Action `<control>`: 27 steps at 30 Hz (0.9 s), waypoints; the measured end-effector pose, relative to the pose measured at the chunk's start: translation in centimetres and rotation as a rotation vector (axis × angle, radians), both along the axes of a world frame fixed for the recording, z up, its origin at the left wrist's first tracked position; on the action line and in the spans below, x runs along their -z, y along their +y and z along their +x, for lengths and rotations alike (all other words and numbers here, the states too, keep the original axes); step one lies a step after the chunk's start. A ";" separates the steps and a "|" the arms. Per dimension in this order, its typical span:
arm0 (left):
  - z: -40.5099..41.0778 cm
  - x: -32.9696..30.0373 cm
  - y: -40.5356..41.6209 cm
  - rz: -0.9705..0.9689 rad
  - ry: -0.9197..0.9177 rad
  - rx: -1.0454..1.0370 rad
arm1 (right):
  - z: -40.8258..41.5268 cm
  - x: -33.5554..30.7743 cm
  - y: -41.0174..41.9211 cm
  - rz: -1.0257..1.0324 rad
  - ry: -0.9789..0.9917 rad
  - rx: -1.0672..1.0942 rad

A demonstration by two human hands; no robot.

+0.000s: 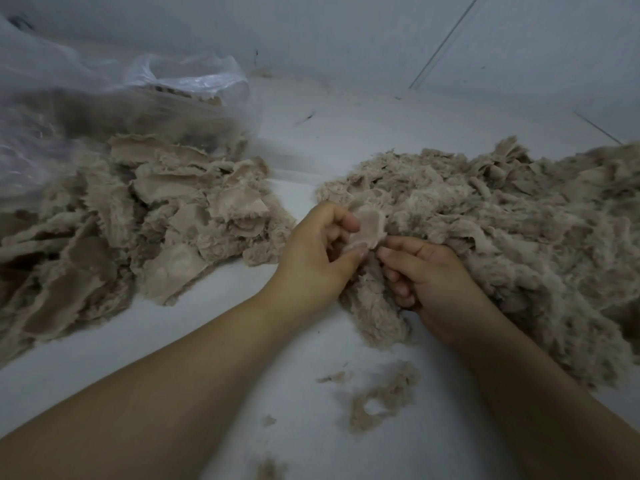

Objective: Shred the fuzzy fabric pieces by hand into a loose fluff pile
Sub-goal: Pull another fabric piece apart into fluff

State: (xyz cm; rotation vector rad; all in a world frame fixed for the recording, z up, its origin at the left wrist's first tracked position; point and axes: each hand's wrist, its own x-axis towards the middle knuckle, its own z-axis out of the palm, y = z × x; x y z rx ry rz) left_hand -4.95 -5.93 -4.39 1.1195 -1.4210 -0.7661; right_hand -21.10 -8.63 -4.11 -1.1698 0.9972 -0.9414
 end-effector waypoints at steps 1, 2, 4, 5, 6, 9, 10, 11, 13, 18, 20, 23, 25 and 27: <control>-0.1 0.0 0.0 0.042 0.040 0.052 | 0.0 0.0 0.0 -0.010 0.003 -0.005; -0.2 0.0 0.0 0.075 0.086 0.088 | -0.1 0.0 0.0 -0.016 0.001 -0.005; -0.2 0.0 -0.1 0.099 0.184 0.129 | -0.2 0.0 -0.2 -0.015 -0.010 -0.005; -0.2 -0.1 0.0 0.093 0.200 0.146 | -0.2 0.0 -0.2 -0.013 -0.015 -0.009; -0.2 -0.1 0.1 0.084 0.197 0.165 | -0.2 0.1 -0.3 -0.014 -0.015 -0.020; -0.2 -0.3 0.3 0.080 0.225 0.204 | -0.3 0.2 -0.2 -0.051 0.014 -0.089; -0.2 -0.4 0.4 0.082 0.244 0.217 | -0.2 0.2 -0.1 -0.063 0.032 -0.104; -0.2 -0.5 0.6 0.082 0.251 0.230 | -0.1 0.2 0.0 -0.056 0.054 -0.101; -0.3 -0.7 0.8 0.084 0.248 0.225 | -0.1 0.0 -0.1 -0.010 0.092 -0.066; -0.3 -0.6 0.2 0.038 0.200 0.025 | -0.1 0.0 -0.3 0.013 0.060 -0.004; -0.1 -0.4 -0.1 0.016 0.173 -0.018 | 0.0 0.1 -0.1 -0.008 0.078 -0.014; -0.3 0.1 0.0 0.057 0.105 0.038 | -0.1 0.2 -0.1 -0.022 0.064 -0.032; -0.4 0.4 0.1 0.054 0.002 0.069 | -0.2 0.0 -0.1 -0.024 0.048 -0.046; -0.3 0.5 0.1 -0.014 -0.119 0.069 | -0.3 -0.1 0.0 -0.035 0.026 -0.060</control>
